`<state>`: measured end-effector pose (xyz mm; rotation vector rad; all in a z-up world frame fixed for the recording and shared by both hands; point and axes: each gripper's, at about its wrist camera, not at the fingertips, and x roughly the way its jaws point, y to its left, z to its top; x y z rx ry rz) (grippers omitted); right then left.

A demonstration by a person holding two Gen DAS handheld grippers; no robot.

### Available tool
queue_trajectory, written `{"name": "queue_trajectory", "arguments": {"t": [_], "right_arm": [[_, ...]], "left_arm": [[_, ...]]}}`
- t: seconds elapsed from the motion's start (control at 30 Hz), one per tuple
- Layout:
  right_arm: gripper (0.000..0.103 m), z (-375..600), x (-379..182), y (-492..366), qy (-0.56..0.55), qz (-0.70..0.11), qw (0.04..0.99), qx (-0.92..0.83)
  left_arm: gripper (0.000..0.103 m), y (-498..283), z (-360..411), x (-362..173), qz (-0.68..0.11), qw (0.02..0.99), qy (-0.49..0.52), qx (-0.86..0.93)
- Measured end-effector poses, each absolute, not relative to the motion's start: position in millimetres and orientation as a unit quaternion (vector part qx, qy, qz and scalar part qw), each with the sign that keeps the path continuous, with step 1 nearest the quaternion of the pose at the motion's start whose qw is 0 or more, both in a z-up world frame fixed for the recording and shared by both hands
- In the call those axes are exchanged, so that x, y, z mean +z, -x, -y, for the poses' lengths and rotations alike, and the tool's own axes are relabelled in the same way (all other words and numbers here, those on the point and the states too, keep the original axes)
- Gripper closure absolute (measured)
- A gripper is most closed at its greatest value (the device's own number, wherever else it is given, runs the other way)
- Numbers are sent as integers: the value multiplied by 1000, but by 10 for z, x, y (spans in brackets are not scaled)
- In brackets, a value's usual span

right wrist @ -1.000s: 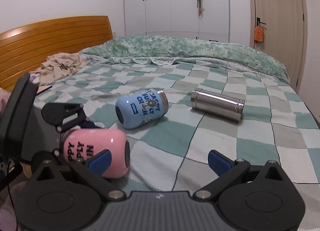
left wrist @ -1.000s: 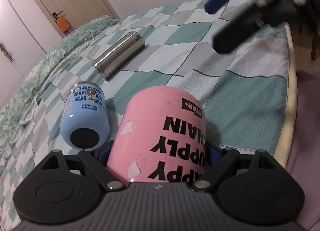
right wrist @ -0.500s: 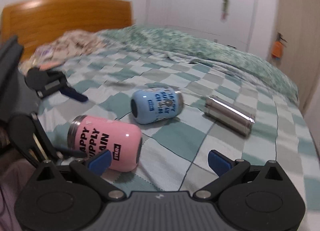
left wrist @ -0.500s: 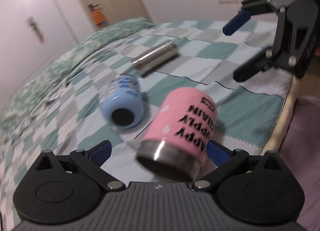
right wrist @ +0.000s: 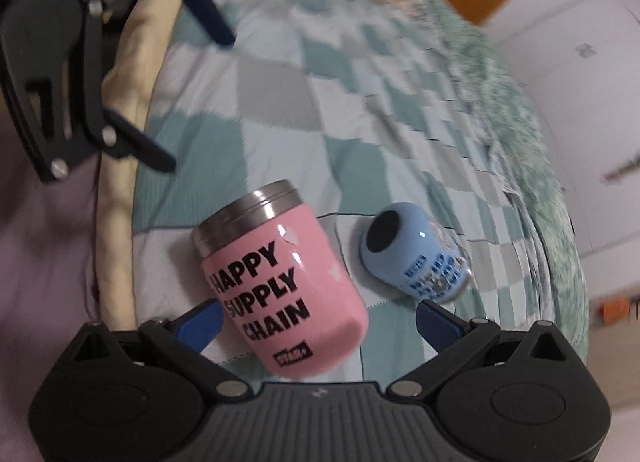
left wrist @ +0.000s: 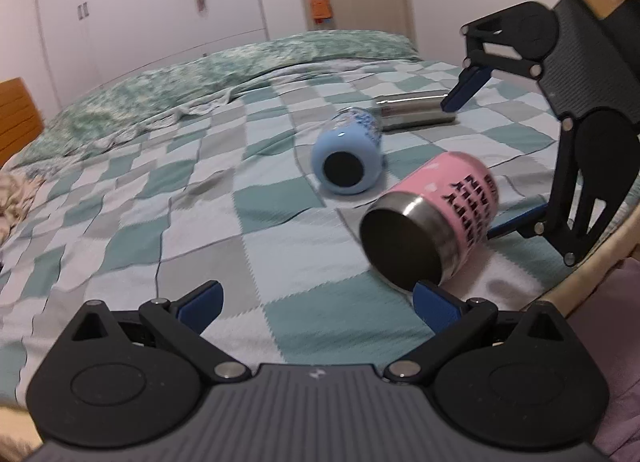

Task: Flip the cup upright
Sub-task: 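Release the pink tumbler from the left gripper while the right gripper grasps it, then lift the pink tumbler with the right gripper and rotate it rim-up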

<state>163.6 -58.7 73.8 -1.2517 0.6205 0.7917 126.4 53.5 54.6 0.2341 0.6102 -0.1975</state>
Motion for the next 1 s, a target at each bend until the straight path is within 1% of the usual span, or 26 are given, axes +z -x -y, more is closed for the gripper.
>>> {"name": "queue_trajectory", "arguments": {"t": [0.17,0.23,0.27,0.37,0.53,0.67,0.8,0.93,1.0], "right_arm": [[2,388,532,-1708,610,-302,629,374],[6,312,485,-1770,607,-320,616,387],[12,279,465,-1810,601,-334,609,395],[11,238,444,-1941,583,-359,610,400],[13,306,617,-2337,424,-491,667,367],[15,599,685,-2469,281,-577,713,282],[16,1010,719,-2408,129,-607,760,191],[17,1441,690,-2272,-46,-605,786,121],[17,1610,649,-2149,-115,-587,796,94]], "left_arm": [[0,-1235,-600,483,-302,943,-109,-84],[0,-1239,-625,460,-302,944,-106,-80],[0,-1239,-645,453,-301,945,-103,-79],[0,-1231,-685,437,-302,946,-94,-79],[0,-1209,-757,462,-294,949,-79,-79],[0,-1207,-799,478,-285,952,-69,-92],[0,-1267,-817,467,-283,952,-59,-102],[0,-1323,-806,451,-285,951,-53,-106],[0,-1345,-796,445,-287,951,-50,-105]]}}
